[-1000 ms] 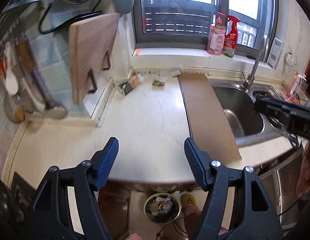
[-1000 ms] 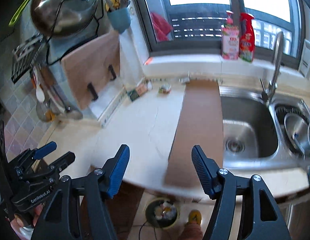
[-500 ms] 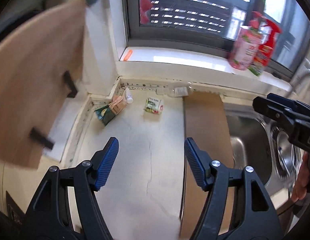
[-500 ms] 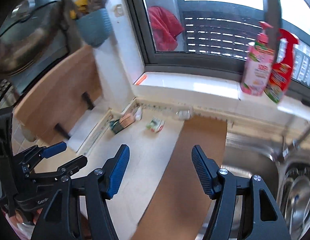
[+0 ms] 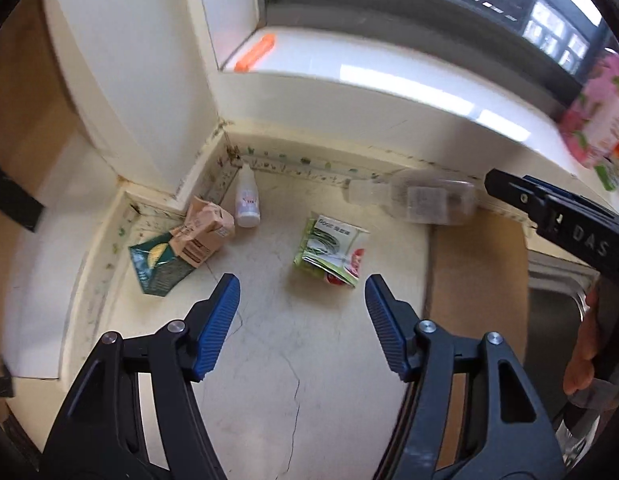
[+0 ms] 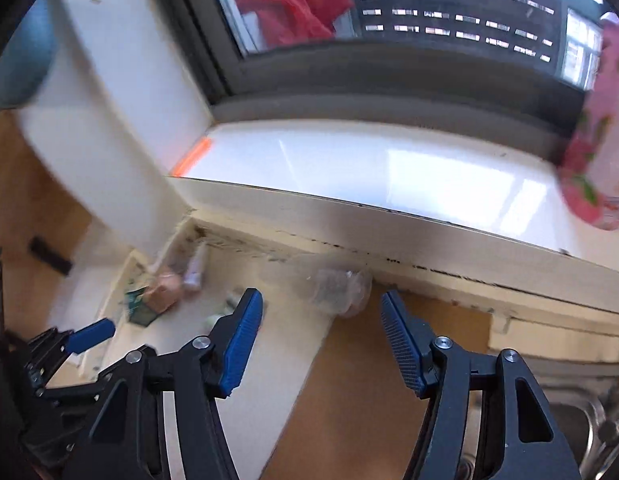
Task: Collect trash
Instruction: 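Raise both tools back toward the trash by the window, then grasp the green snack bag with the left tool while the right grasps the clear bottle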
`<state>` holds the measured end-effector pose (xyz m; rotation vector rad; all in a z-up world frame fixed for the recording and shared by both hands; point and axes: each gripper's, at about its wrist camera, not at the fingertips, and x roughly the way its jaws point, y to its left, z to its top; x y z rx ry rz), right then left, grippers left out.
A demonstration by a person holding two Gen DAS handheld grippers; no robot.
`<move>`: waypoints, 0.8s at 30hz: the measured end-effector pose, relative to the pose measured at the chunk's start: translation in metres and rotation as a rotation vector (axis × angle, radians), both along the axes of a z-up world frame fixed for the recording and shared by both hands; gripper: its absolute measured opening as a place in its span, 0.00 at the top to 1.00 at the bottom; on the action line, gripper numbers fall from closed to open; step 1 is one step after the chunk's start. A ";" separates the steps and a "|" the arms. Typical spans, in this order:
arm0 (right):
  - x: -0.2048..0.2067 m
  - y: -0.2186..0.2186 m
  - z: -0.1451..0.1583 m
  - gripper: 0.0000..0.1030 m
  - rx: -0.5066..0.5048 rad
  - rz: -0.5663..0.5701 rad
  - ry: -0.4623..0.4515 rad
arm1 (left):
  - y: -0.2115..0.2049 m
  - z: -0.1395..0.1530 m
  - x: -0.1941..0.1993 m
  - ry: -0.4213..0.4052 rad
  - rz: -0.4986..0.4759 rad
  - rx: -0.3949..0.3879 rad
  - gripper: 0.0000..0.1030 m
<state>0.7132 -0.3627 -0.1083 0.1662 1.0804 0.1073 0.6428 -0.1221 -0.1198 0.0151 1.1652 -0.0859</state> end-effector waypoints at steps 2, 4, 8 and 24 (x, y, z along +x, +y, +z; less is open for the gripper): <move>0.017 -0.001 -0.022 0.43 -0.002 0.002 0.017 | 0.004 -0.013 0.004 0.022 0.019 -0.012 0.41; 0.031 -0.002 -0.038 0.43 -0.004 0.004 0.025 | 0.004 -0.027 0.007 0.041 0.033 -0.029 0.41; 0.052 -0.002 -0.063 0.43 -0.004 0.025 0.037 | 0.003 -0.043 0.008 0.061 0.043 -0.040 0.41; 0.068 0.022 -0.130 0.41 0.002 0.247 0.130 | 0.007 -0.062 0.006 0.094 0.031 -0.069 0.41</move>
